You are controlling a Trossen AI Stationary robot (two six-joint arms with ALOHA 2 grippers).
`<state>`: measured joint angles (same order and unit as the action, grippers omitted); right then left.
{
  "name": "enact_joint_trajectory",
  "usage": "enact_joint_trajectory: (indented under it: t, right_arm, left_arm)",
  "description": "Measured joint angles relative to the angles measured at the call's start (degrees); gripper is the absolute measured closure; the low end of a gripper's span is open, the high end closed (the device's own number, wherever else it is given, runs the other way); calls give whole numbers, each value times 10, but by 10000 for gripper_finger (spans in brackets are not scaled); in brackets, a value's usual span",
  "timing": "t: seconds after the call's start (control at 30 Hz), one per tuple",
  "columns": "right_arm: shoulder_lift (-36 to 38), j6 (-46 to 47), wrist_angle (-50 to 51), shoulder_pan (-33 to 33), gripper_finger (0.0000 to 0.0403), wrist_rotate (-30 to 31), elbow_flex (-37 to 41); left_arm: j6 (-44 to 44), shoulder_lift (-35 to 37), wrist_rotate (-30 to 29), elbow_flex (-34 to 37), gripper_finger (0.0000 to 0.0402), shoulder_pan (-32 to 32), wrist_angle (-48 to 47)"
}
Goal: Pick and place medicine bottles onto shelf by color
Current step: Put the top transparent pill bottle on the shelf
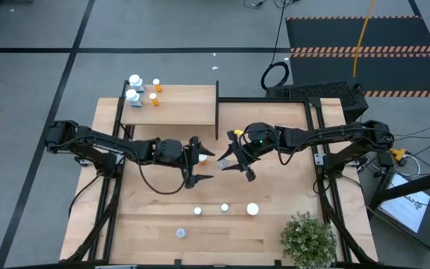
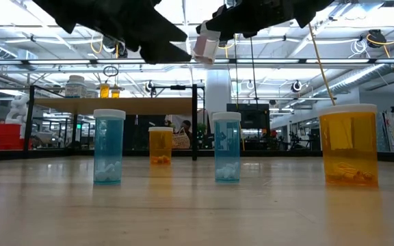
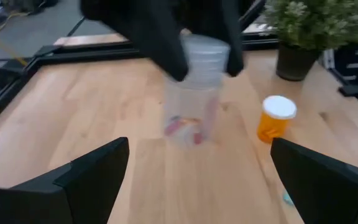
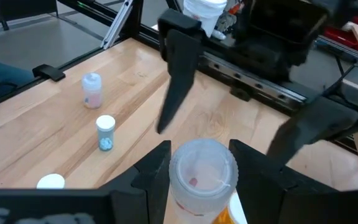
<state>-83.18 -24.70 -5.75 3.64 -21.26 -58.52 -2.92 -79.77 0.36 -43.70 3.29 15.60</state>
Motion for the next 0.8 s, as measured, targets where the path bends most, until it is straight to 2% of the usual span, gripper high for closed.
enact_joint_trajectory:
  t: [0.13, 0.37, 0.67, 0.8]
  right_arm:
    - [0, 0, -3, 0, 255, 0, 0]
    - [0, 0, -17, 0, 255, 1, 0]
    - [0, 4, -26, 0, 255, 0, 0]
    - [0, 3, -26, 0, 255, -9, 0]
  left_arm:
    - [1, 0, -6, 0, 9, -2, 41]
    - [19, 0, -30, 0, 9, -16, 30]
    - [4, -16, -34, 0, 9, -17, 46]
    - [3, -18, -16, 0, 9, -18, 49]
